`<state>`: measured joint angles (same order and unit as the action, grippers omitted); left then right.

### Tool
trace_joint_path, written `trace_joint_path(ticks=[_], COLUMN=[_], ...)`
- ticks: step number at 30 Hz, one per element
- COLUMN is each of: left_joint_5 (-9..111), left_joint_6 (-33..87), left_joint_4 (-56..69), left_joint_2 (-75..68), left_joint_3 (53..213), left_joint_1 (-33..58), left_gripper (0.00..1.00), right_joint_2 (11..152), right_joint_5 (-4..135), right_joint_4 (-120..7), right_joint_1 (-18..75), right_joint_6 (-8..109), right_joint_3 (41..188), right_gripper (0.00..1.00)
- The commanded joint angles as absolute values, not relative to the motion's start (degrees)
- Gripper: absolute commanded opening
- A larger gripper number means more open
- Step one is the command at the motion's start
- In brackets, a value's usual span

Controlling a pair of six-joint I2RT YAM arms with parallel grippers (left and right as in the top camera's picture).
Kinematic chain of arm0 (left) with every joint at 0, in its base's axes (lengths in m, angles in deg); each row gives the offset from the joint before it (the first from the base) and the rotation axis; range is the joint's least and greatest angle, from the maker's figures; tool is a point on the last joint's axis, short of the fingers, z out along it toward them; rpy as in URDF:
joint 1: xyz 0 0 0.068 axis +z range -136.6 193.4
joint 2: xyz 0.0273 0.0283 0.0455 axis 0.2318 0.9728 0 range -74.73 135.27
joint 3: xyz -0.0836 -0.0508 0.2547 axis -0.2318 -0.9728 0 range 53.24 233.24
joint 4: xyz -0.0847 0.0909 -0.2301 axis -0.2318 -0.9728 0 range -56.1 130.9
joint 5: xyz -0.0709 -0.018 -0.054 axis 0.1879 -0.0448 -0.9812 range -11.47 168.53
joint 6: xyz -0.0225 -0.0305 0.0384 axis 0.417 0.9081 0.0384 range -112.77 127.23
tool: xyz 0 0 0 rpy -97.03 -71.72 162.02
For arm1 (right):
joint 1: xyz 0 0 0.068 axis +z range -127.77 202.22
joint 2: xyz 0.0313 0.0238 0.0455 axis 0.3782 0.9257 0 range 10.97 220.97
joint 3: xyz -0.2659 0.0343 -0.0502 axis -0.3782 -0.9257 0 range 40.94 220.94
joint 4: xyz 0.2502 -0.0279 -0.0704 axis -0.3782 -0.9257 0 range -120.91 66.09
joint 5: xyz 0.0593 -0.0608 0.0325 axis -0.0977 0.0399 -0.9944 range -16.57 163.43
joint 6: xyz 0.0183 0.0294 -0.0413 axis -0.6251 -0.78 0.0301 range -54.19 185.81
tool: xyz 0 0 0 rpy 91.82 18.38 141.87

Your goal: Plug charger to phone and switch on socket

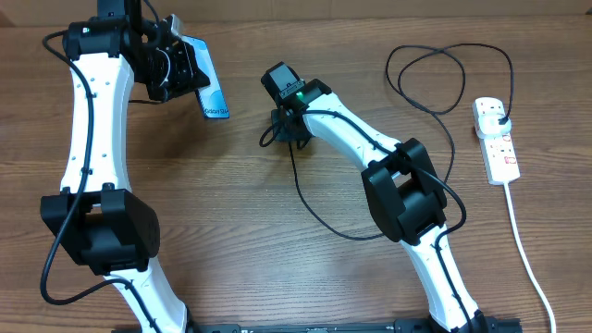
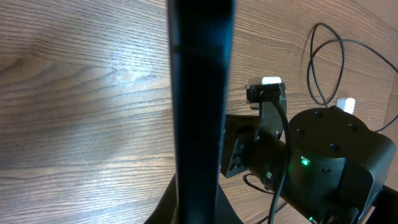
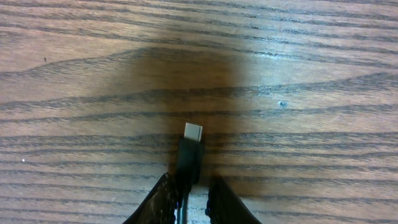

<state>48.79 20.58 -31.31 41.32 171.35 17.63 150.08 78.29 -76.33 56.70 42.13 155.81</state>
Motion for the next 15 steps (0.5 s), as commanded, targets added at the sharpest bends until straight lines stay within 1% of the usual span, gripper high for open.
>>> trace_joint_path(ticks=[1, 15], left_joint_5=[47.42, 47.42], left_joint_6=[19.18, 19.20], left_joint_4=[-30.85, -30.83], left_joint_2=[41.08, 41.08], left_joint_3=[171.83, 171.83], left_joint_1=[17.50, 17.50], left_gripper=[0.04, 0.04], right_joint_2=[152.18, 152.20], right_joint_5=[77.79, 74.53], right_joint_4=[-76.44, -77.10], right_joint_1=[56.66, 56.66], right_joint_6=[42.21, 41.78], right_joint_3=[155.63, 155.63], right_gripper=[0.19, 0.18])
